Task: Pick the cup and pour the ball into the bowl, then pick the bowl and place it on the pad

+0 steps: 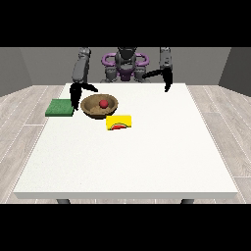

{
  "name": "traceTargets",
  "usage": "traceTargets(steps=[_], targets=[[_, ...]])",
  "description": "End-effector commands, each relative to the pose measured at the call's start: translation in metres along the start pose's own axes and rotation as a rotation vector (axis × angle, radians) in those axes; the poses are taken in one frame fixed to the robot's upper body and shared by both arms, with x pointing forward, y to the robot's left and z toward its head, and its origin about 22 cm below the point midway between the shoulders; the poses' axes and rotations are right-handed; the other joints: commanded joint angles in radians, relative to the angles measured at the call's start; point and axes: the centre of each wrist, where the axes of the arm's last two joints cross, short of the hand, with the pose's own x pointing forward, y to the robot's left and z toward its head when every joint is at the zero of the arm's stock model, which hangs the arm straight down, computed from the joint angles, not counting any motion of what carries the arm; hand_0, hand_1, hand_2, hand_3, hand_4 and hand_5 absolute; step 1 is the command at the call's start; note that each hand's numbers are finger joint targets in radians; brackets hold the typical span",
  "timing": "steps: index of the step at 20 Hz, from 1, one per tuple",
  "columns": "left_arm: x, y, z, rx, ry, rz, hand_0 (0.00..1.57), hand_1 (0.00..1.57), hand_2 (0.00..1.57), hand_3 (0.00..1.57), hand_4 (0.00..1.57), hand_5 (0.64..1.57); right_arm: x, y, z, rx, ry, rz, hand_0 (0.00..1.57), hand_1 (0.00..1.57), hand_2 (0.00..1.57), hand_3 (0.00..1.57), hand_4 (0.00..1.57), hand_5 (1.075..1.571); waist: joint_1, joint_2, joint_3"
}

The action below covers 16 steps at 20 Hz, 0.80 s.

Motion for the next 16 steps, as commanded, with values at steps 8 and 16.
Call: traceTargets(steps=[8,16], targets=[[0.044,0.027,-0.01,-0.045,-0.118,-0.005,0.0,0.0,0.0,0.0,0.0,1.566,-0.009,-0.027,-0.016,-0.085,-0.043,-0.032,0.0,0.0,0.0,0.0,0.12,1.563,0.076,0.076,0.0022],[0.044,0.034,-0.004,-0.04,-0.091,-0.003,0.0,0.0,0.0,0.0,0.0,1.566,-0.038,-0.011,-0.004,-0.171,0.168,-0.071,0.0,0.0,0.0,0.0,0.46,1.547,0.059,0.081,0.002]])
